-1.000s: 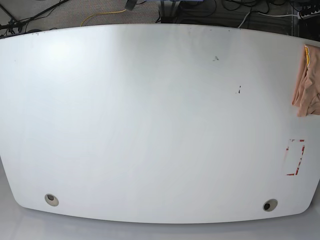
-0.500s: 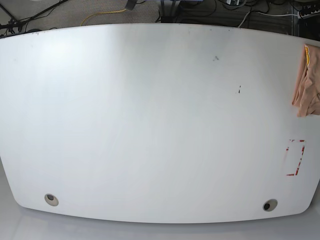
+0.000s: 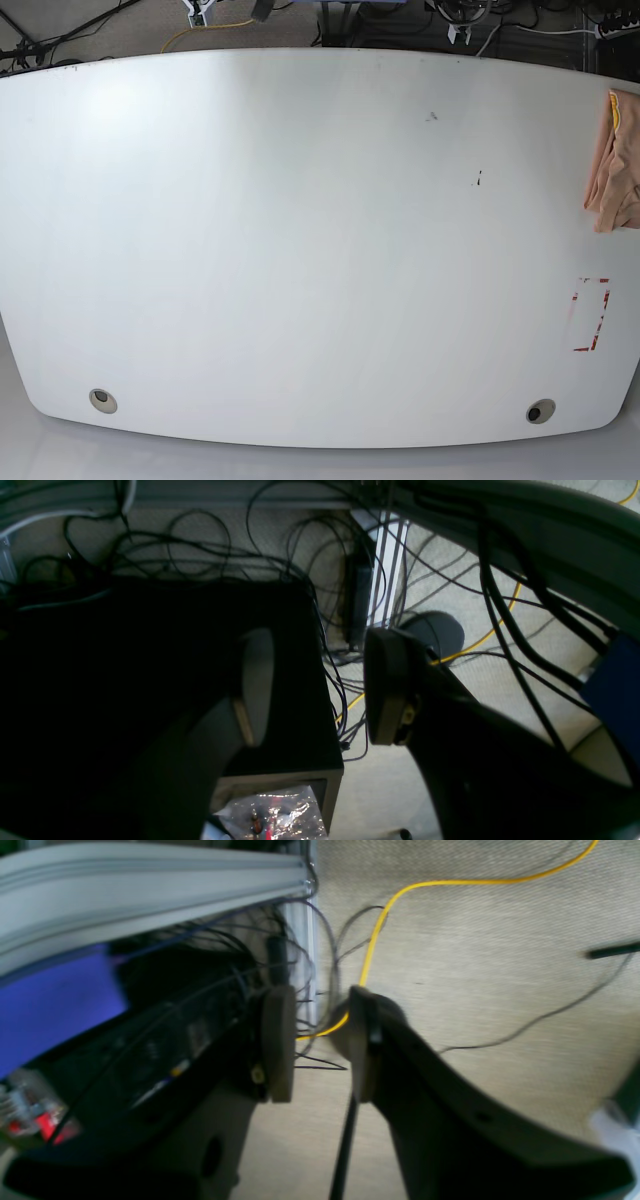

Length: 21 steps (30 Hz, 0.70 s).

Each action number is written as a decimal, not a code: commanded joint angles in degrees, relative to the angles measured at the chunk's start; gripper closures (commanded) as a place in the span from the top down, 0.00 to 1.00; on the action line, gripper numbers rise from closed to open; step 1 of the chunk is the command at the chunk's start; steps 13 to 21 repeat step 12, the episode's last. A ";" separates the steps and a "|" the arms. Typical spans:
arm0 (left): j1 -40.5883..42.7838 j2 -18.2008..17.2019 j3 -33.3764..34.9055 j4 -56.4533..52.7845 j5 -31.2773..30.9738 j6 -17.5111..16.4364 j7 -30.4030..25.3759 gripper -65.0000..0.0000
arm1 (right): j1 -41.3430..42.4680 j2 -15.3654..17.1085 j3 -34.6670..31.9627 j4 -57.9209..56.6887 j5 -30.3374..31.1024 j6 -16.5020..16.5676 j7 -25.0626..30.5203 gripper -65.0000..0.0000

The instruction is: Fold the T-shirt properly

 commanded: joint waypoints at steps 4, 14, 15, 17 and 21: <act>-1.73 0.42 0.16 -2.86 0.26 -0.28 -0.05 0.41 | 3.06 0.47 0.13 -5.06 -1.23 -1.39 0.41 0.26; -2.17 0.42 0.86 -3.12 0.26 3.07 -0.05 0.41 | 3.85 0.30 0.13 -5.41 -1.32 -1.48 0.23 0.26; -2.17 0.42 0.86 -3.12 0.26 3.07 -0.05 0.41 | 3.85 0.30 0.13 -5.41 -1.32 -1.48 0.23 0.26; -2.17 0.42 0.86 -3.12 0.26 3.07 -0.05 0.41 | 3.85 0.30 0.13 -5.41 -1.32 -1.48 0.23 0.26; -2.17 0.42 0.86 -3.12 0.26 3.07 -0.05 0.41 | 3.85 0.30 0.13 -5.41 -1.32 -1.48 0.23 0.26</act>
